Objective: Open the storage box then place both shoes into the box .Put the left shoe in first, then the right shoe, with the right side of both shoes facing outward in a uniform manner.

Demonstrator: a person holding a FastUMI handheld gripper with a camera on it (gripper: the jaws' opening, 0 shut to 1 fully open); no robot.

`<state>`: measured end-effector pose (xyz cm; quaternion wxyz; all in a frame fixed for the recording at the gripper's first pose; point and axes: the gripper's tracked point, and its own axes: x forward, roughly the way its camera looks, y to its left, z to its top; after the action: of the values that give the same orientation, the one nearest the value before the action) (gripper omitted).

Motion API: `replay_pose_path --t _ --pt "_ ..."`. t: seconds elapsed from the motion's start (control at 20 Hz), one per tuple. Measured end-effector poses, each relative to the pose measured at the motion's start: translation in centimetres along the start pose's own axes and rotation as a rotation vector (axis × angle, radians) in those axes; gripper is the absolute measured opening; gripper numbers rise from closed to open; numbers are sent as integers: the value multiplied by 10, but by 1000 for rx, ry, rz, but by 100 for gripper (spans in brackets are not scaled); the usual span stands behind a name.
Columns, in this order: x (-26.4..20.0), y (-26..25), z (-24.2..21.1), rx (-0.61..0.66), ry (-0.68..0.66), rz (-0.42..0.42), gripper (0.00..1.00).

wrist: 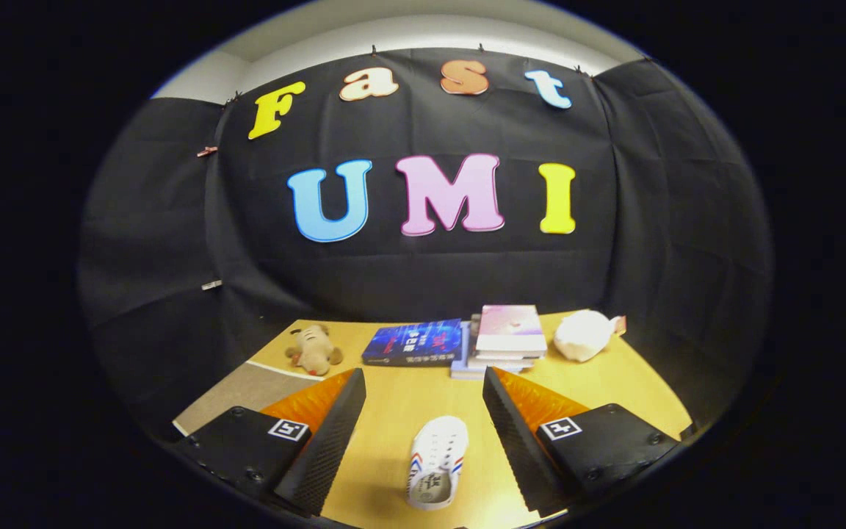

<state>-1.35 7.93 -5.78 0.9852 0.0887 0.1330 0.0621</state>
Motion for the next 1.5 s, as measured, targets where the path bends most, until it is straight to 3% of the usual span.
replay_pose_path --t 0.25,0.55,0.75,0.95,1.5 --pt "10 17 -38 117 168 146 98" --pt "9 73 -107 369 443 421 99" --pt "8 98 -140 491 569 552 98" --pt "19 119 -159 657 645 622 98" --pt "38 166 -180 957 819 755 97"
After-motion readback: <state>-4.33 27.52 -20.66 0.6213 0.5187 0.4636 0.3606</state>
